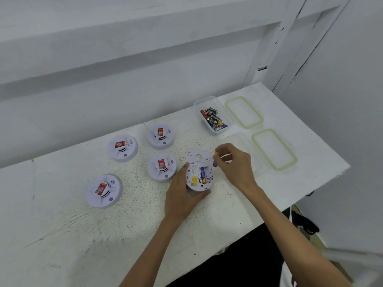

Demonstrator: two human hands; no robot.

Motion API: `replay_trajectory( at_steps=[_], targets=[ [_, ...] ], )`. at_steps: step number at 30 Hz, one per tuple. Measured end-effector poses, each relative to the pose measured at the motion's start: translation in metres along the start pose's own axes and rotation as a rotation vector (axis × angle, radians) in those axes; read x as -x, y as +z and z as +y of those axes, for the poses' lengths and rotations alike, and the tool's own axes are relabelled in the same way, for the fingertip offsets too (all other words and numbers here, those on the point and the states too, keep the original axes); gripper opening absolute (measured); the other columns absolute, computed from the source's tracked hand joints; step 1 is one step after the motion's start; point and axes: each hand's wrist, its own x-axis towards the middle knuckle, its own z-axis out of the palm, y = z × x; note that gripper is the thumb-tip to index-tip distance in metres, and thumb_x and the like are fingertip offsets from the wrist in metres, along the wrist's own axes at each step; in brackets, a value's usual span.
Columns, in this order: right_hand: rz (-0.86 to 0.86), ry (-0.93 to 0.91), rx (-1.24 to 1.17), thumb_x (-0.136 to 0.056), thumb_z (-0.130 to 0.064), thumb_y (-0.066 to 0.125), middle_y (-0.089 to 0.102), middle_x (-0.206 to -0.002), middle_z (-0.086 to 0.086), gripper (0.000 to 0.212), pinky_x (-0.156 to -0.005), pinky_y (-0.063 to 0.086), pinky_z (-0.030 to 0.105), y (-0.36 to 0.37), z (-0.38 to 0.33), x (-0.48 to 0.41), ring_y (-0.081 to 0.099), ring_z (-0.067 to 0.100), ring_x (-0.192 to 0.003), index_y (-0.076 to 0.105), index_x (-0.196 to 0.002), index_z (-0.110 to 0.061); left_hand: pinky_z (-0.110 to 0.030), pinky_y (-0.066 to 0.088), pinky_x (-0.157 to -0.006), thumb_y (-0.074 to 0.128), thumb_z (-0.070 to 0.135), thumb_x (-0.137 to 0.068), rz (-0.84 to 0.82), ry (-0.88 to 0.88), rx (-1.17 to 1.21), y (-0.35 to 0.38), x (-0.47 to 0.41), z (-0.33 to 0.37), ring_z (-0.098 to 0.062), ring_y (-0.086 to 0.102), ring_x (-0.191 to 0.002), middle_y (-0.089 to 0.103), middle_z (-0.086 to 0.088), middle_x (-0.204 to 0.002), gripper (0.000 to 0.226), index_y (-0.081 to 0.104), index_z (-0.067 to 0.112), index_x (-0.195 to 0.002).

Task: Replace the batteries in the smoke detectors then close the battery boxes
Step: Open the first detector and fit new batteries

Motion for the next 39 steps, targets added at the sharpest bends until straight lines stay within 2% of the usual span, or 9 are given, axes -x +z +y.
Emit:
replay_trajectory(
  at_steps=[5,8,12,21,24,27,33,37,39],
  targets=[
    [0.146,0.054,-0.004,-0.090,-0.013,0.067,0.072,-0.079,-0.002,0.012,-0.066,0.049,0.009,-0.030,0.016,-0.016,0.067,0.004,-0.070,0.071,-0.100,-0.018,-0.026,0.038,-0.111,0.087,0.058,-0.069,0.011,0.019,-0.014,-0.002,0.001,0.003,0.006,0.039,-0.133,0.046,0.018,-0.147,0.105,0.036,0.024,-0.155],
    [0.039,0.110,0.171,-0.092,-0.013,0.065,0.071,-0.078,-0.002,0.014,-0.066,0.052,0.018,-0.038,0.038,-0.020,0.068,0.008,-0.064,0.073,-0.102,-0.019,-0.025,0.037,-0.111,0.086,0.060,-0.069,0.006,0.022,-0.024,-0.002,0.002,0.004,0.006,0.038,-0.134,0.046,0.015,-0.151,0.106,0.035,0.024,-0.155],
    [-0.127,0.162,0.312,-0.091,-0.014,0.067,0.072,-0.079,-0.001,0.016,-0.076,0.058,0.034,-0.037,0.059,-0.020,0.068,0.015,-0.070,0.074,-0.105,-0.017,-0.029,0.038,-0.113,0.084,0.064,-0.070,0.014,0.030,-0.039,-0.001,0.002,0.003,0.002,0.038,-0.136,0.047,0.009,-0.153,0.107,0.035,0.023,-0.156],
    [-0.185,0.194,0.385,-0.094,-0.022,0.061,0.074,-0.088,0.000,0.015,-0.087,0.054,0.036,-0.033,0.066,-0.022,0.067,0.019,-0.087,0.074,-0.100,-0.016,-0.035,0.045,-0.111,0.080,0.071,-0.069,0.008,0.037,-0.035,0.000,0.001,-0.001,-0.007,0.043,-0.139,0.046,0.011,-0.153,0.108,0.032,0.029,-0.156],
    [-0.172,0.209,0.380,-0.094,-0.015,0.054,0.073,-0.081,-0.004,0.020,-0.085,0.055,0.038,-0.033,0.066,-0.023,0.067,0.022,-0.087,0.072,-0.099,-0.020,-0.035,0.046,-0.111,0.079,0.073,-0.068,0.009,0.040,-0.031,0.000,0.001,-0.002,-0.008,0.044,-0.139,0.046,0.011,-0.153,0.108,0.033,0.028,-0.155],
    [-0.160,0.207,0.368,-0.093,-0.005,0.046,0.074,-0.081,0.002,0.029,-0.082,0.056,0.037,-0.033,0.063,-0.022,0.068,0.021,-0.081,0.072,-0.101,-0.014,-0.028,0.041,-0.110,0.083,0.067,-0.068,0.013,0.039,-0.027,0.000,0.001,-0.001,-0.006,0.042,-0.139,0.047,0.012,-0.153,0.107,0.033,0.029,-0.155],
    [-0.002,0.100,0.305,-0.095,-0.007,0.051,0.070,-0.085,-0.002,0.023,-0.073,0.052,0.029,-0.031,0.046,-0.018,0.062,0.011,-0.070,0.072,-0.103,-0.013,-0.023,0.038,-0.107,0.083,0.066,-0.068,0.010,0.045,-0.029,0.000,0.001,0.000,-0.003,0.041,-0.137,0.046,0.012,-0.152,0.107,0.033,0.028,-0.155],
    [0.076,-0.046,0.364,-0.094,-0.012,0.055,0.064,-0.097,-0.003,0.017,-0.074,0.041,0.023,-0.023,0.028,-0.010,0.055,0.011,-0.079,0.070,-0.102,-0.016,-0.025,0.039,-0.108,0.080,0.071,-0.069,0.003,0.044,-0.028,0.002,0.000,-0.003,-0.006,0.043,-0.138,0.046,0.012,-0.153,0.108,0.032,0.029,-0.156],
    [0.025,-0.112,0.352,-0.093,-0.014,0.060,0.061,-0.099,-0.004,0.014,-0.074,0.041,0.022,-0.015,0.019,-0.006,0.053,0.009,-0.080,0.071,-0.102,-0.017,-0.026,0.040,-0.109,0.079,0.072,-0.068,0.003,0.040,-0.027,0.002,-0.001,-0.003,-0.006,0.043,-0.138,0.046,0.012,-0.153,0.108,0.032,0.030,-0.156]
  ],
)
